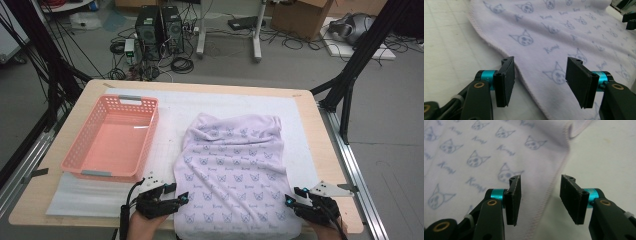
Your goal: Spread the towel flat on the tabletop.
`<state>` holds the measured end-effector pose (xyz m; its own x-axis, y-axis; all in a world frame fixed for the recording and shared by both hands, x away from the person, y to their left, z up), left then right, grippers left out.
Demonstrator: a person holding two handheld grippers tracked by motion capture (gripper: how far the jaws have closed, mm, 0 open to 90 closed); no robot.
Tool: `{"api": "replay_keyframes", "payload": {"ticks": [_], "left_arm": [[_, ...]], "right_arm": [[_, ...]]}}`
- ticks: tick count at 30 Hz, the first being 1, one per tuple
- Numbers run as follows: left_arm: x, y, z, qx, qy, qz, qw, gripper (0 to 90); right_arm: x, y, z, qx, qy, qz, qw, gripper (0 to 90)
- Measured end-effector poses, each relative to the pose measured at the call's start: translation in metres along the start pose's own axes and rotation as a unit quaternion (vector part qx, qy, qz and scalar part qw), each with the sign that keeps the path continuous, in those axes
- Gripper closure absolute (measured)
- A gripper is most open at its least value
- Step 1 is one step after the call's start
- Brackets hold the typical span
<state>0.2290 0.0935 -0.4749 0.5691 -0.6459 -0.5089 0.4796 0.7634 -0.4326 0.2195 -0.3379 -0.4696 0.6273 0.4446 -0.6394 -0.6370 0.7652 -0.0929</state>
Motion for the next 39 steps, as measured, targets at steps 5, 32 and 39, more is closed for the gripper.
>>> {"api": "replay_keyframes", "payload": {"ticks": [5,32,39], "left_arm": [[0.003,-0.013,-0.008,0.093,-0.014,0.084,0.9921,58.3],[-0.04,0.005,-0.004,0.002,-0.045,-0.01,0.9989,51.2],[-0.019,0.021,0.011,-0.008,-0.018,0.002,0.9998,44.9]], "right_arm": [[0.001,0.008,0.0,-0.017,0.003,-0.011,0.9998,59.1],[-0.034,0.026,-0.003,0.018,-0.029,0.004,0.9994,61.2],[-0.002,-0.002,0.01,0.044,-0.018,-0.017,0.9987,56.8]]}}
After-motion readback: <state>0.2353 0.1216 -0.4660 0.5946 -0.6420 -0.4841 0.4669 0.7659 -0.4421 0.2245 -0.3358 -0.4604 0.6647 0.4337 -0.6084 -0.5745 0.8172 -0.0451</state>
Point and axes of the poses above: each handheld gripper's, and its own axes: x roughly forward along the jaws, z roughly out of its top, y roughly to its left, the point moved 3 cm from there along x, roughly forward along the jaws, and after that the axes turned 11 degrees about -x, right-handed, at the moved point
